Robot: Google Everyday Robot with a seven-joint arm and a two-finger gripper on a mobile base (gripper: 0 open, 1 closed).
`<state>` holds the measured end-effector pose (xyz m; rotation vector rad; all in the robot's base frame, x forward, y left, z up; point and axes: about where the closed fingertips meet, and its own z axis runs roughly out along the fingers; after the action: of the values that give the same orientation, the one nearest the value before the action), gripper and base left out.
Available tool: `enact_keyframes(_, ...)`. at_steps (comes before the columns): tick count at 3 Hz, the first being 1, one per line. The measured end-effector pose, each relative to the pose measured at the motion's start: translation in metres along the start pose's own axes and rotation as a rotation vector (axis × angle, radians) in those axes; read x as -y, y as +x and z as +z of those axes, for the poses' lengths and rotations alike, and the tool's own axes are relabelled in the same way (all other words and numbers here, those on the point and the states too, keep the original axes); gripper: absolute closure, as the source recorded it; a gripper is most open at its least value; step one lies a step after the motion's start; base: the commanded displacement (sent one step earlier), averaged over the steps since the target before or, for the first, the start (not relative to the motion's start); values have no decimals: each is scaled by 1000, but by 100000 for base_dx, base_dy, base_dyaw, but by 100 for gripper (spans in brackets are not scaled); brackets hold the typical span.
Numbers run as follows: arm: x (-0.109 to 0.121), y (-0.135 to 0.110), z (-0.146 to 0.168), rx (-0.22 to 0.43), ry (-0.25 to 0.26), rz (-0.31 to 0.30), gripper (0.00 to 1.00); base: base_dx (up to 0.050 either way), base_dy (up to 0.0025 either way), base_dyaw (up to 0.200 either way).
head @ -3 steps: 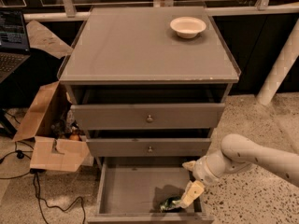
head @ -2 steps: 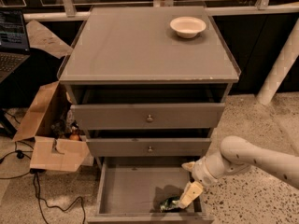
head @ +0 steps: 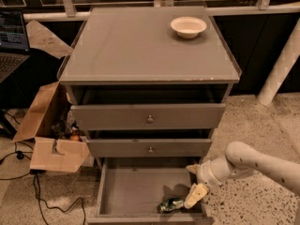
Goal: Pick green can from bottom drawer and place on counter
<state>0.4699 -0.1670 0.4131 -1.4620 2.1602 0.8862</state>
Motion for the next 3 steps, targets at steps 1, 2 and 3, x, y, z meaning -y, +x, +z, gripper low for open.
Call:
enact_keyframes(1,14,24,12,6,-17,34,0,0,0,0)
enact_keyframes(2,22,42,24,-29,16,101,0,0,0,0)
enact_keyframes(3,30,43,26,-28,50,115,0,0,0,0)
